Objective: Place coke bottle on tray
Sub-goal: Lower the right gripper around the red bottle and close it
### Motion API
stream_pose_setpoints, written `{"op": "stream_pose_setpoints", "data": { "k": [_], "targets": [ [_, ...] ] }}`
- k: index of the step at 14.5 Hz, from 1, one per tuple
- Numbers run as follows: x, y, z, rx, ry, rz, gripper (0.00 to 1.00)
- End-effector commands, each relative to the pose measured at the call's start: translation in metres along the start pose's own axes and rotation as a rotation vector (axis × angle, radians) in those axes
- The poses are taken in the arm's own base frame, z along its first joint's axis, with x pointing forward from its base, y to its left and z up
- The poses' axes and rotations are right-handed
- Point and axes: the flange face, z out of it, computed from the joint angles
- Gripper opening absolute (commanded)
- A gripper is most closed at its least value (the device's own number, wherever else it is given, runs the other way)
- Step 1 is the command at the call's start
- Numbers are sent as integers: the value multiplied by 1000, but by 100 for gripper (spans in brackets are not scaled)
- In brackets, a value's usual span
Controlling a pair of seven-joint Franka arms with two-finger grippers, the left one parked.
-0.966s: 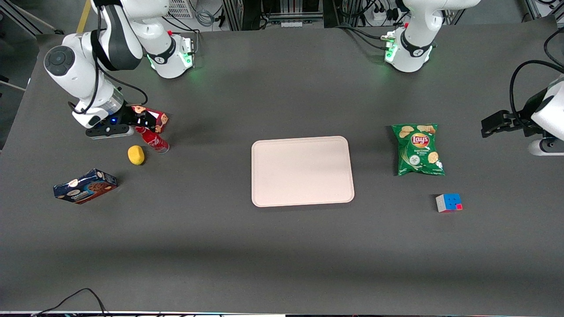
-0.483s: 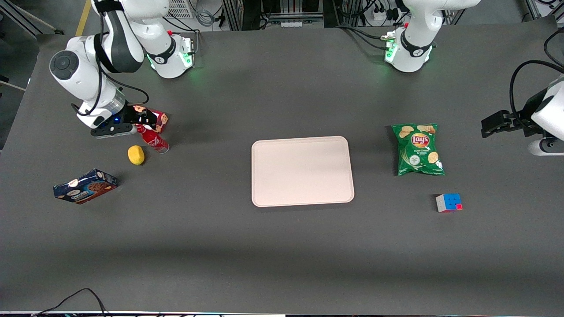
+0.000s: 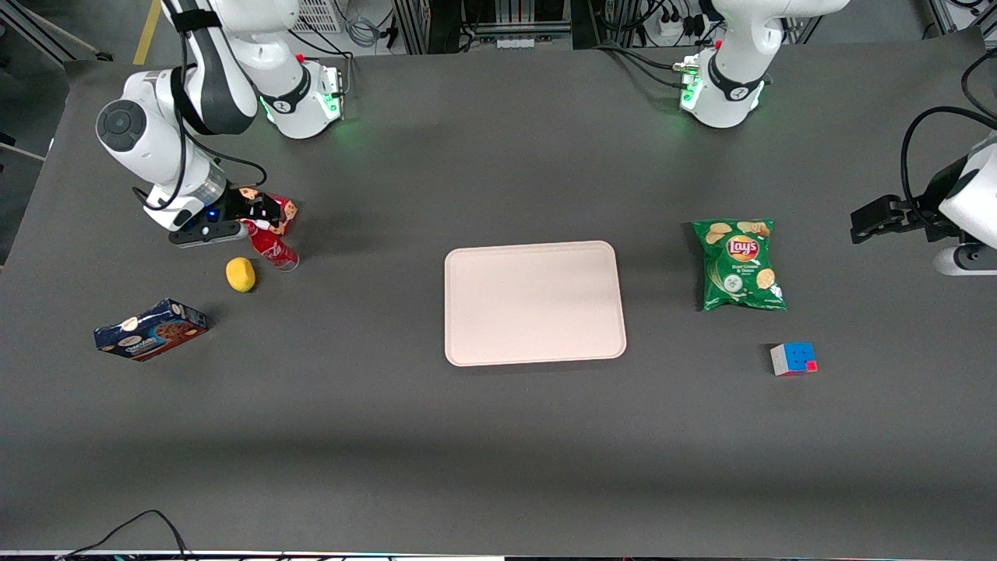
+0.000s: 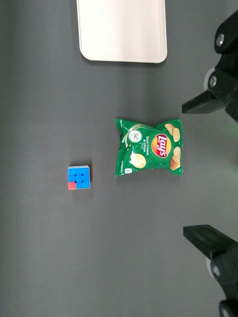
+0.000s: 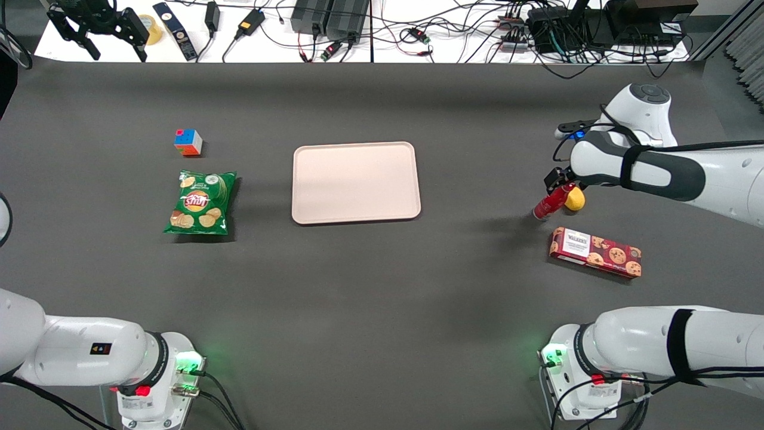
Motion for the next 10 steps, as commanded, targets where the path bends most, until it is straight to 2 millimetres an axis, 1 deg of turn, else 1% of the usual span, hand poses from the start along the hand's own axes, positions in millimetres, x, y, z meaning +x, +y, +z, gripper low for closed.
{"op": "stream_pose_setpoints", "data": {
  "k": [1, 3, 5, 6, 8, 10],
  "targets": [
    [1, 10, 6, -15, 4, -42, 98],
    [0, 12, 7, -22, 3, -43, 84],
    [0, 12, 7, -21, 1, -43, 62],
    [0, 12, 8, -21, 1, -43, 53],
    [2, 13, 8, -21, 1, -42, 42],
    [3, 13, 7, -21, 3, -40, 25]
  ]
}}
